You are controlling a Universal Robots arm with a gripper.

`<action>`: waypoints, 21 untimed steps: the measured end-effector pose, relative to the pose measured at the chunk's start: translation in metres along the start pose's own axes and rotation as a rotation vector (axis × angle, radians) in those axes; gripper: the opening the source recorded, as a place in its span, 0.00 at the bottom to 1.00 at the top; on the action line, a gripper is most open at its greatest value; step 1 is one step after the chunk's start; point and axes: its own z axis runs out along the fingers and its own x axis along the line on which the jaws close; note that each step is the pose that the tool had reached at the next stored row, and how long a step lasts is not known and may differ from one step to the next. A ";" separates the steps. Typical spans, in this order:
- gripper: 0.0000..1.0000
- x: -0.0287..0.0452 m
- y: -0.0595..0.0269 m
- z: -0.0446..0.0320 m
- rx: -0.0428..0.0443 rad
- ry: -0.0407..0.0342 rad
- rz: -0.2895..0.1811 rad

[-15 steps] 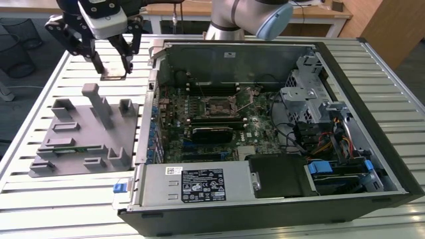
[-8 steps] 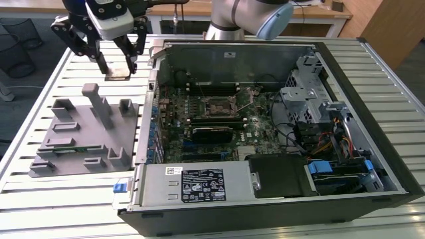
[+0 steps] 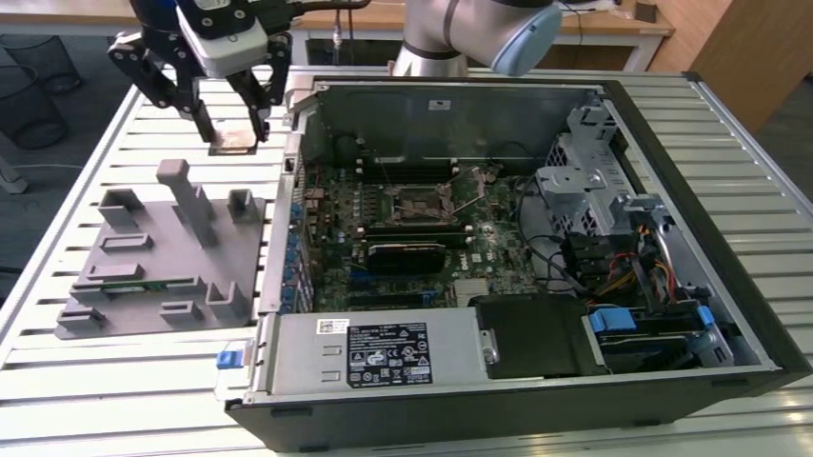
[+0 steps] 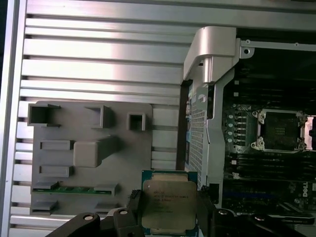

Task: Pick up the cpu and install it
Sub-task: 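Pick up the cpu and move it towards the insertion slot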

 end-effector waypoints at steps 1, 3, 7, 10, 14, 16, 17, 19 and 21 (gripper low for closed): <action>0.53 -0.0011 -0.0001 0.0002 -0.0001 0.0000 0.000; 0.53 -0.0030 -0.0002 0.0004 0.0000 0.0000 0.000; 0.53 -0.0063 -0.0003 0.0009 -0.0001 -0.0001 0.000; 0.53 -0.0084 -0.0004 0.0013 -0.0001 0.0000 0.000; 0.53 -0.0116 -0.0006 0.0018 0.0000 0.0000 0.000; 0.53 -0.0136 -0.0007 0.0020 -0.0001 0.0000 0.000; 0.53 -0.0149 -0.0007 0.0020 0.0000 0.0000 0.000; 0.53 -0.0178 -0.0009 0.0022 -0.0001 0.0000 0.000; 0.53 -0.0208 -0.0010 0.0024 0.0000 0.0000 0.000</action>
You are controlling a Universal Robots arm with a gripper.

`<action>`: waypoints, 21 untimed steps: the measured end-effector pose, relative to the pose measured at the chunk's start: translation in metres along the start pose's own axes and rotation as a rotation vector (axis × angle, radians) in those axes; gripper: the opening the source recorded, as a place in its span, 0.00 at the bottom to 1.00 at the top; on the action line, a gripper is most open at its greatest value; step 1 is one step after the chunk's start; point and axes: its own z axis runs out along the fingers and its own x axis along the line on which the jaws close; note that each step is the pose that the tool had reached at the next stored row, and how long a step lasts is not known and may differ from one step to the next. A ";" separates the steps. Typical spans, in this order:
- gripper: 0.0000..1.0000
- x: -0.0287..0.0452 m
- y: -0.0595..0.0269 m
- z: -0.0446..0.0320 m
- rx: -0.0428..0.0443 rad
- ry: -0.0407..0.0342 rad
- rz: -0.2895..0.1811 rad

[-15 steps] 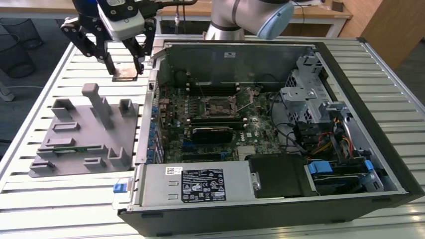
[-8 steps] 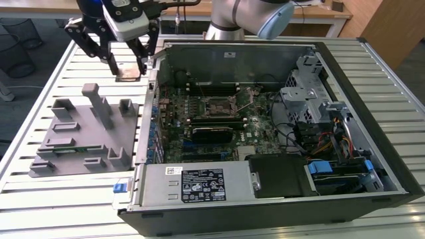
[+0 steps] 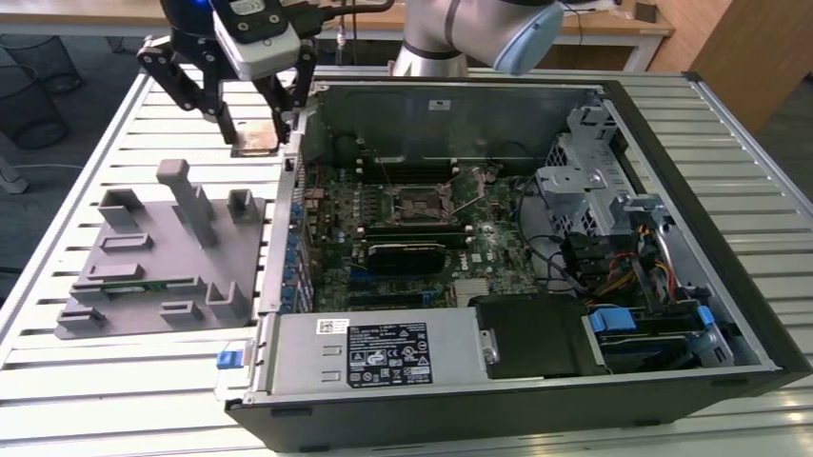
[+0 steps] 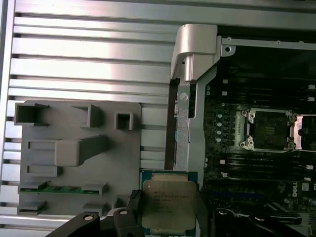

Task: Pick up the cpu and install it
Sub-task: 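Pick up the cpu and move it towards the insertion slot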

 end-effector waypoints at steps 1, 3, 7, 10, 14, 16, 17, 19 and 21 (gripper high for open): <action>0.53 -0.0019 -0.0001 0.0001 0.0000 0.0000 0.000; 0.53 -0.0062 -0.0003 0.0002 0.0001 0.0001 0.000; 0.53 -0.0169 -0.0007 0.0005 0.0000 0.0000 0.000; 0.53 -0.0234 -0.0009 0.0006 0.0000 0.0000 0.000; 0.53 -0.0315 -0.0010 0.0008 0.0000 0.0000 0.000; 0.53 -0.0358 -0.0010 0.0008 0.0000 0.0000 0.000; 0.53 -0.0380 -0.0010 0.0009 0.0000 0.0000 0.000; 0.53 -0.0422 -0.0005 0.0010 0.0000 0.0000 0.000; 0.53 -0.0449 0.0001 0.0010 -0.0001 0.0000 0.000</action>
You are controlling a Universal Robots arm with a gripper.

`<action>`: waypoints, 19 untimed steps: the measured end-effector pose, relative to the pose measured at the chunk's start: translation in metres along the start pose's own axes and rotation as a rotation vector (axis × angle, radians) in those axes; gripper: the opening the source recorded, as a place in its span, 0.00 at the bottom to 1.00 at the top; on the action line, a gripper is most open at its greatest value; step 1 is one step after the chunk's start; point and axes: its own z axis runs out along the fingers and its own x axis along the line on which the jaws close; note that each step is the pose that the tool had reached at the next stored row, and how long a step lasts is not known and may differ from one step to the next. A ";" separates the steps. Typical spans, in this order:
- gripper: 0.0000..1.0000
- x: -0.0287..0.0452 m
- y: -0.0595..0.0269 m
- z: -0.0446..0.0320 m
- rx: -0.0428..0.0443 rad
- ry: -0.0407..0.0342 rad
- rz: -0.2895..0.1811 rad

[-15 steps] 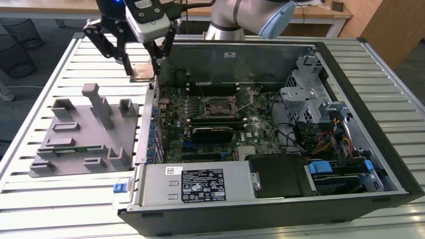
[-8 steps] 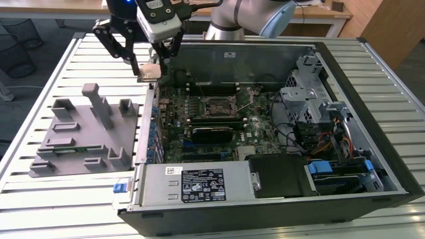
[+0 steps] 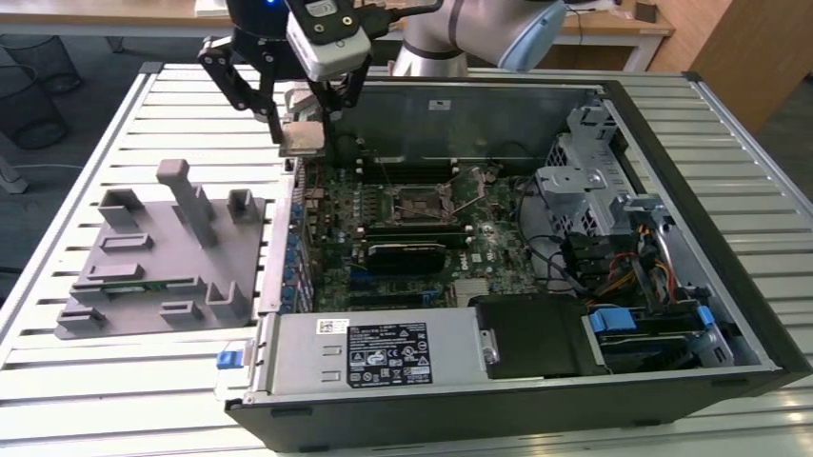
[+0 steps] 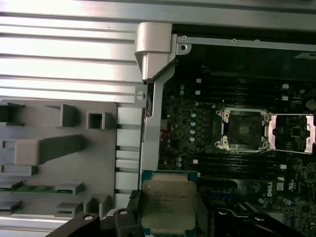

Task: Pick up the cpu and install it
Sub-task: 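Pick up the cpu and move it towards the insertion slot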

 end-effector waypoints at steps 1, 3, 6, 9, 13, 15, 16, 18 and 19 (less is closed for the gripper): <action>0.53 -0.0015 0.0002 0.0000 0.0000 0.0000 0.000; 0.53 -0.0046 0.0003 0.0000 0.0000 -0.0001 0.000; 0.53 -0.0091 0.0003 0.0000 0.0000 0.0000 0.000; 0.53 -0.0138 0.0002 0.0001 0.0000 0.0000 0.000; 0.53 -0.0229 0.0003 0.0004 0.0000 0.0000 0.000; 0.53 -0.0289 0.0005 0.0004 0.0000 0.0000 0.000; 0.53 -0.0318 0.0006 0.0004 0.0000 0.0000 0.000; 0.53 -0.0371 0.0010 0.0005 0.0000 0.0000 0.000; 0.53 -0.0395 0.0012 0.0004 0.0001 0.0000 0.000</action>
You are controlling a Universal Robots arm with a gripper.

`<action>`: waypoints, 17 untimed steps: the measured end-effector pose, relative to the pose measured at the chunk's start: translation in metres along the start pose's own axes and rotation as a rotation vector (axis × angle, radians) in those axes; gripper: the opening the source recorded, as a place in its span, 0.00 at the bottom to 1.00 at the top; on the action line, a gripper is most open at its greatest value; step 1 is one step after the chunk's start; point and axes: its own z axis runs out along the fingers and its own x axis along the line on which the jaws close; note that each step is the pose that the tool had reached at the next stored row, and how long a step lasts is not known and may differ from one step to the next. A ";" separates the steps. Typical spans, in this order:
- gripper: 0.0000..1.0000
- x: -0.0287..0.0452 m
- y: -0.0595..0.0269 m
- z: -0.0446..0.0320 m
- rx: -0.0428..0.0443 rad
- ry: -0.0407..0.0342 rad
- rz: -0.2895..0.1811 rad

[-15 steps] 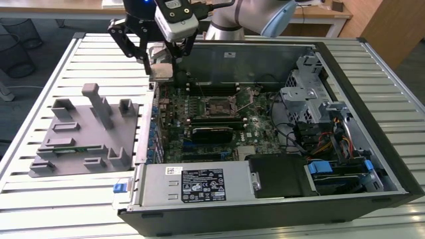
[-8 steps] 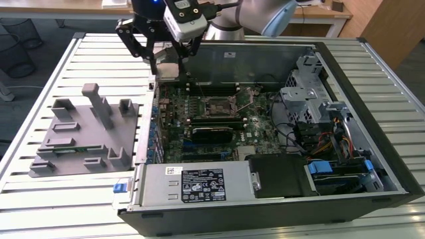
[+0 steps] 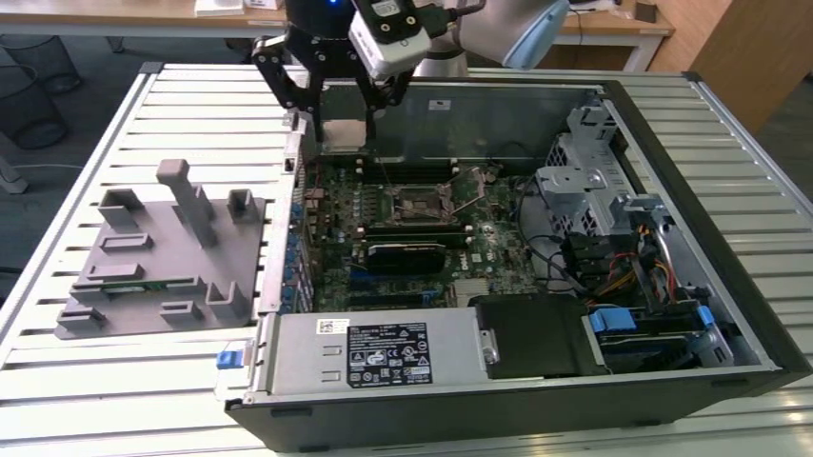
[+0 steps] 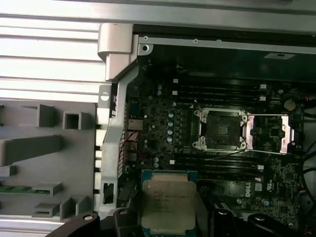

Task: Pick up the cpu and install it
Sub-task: 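Pick up the cpu and move it towards the insertion slot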

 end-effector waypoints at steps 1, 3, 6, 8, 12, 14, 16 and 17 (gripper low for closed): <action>0.53 -0.0024 0.0002 0.0000 -0.0001 0.0000 0.000; 0.53 -0.0067 0.0007 0.0000 -0.0001 0.0000 0.000; 0.53 -0.0126 0.0026 0.0001 0.0000 0.0000 0.000; 0.53 -0.0156 0.0046 0.0002 -0.0001 -0.0001 0.000; 0.53 -0.0224 0.0090 0.0004 -0.0001 0.0000 0.000; 0.53 -0.0262 0.0111 0.0004 0.0000 0.0001 0.000; 0.53 -0.0302 0.0128 0.0006 -0.0001 -0.0001 0.000; 0.53 -0.0326 0.0134 0.0006 -0.0001 -0.0001 0.000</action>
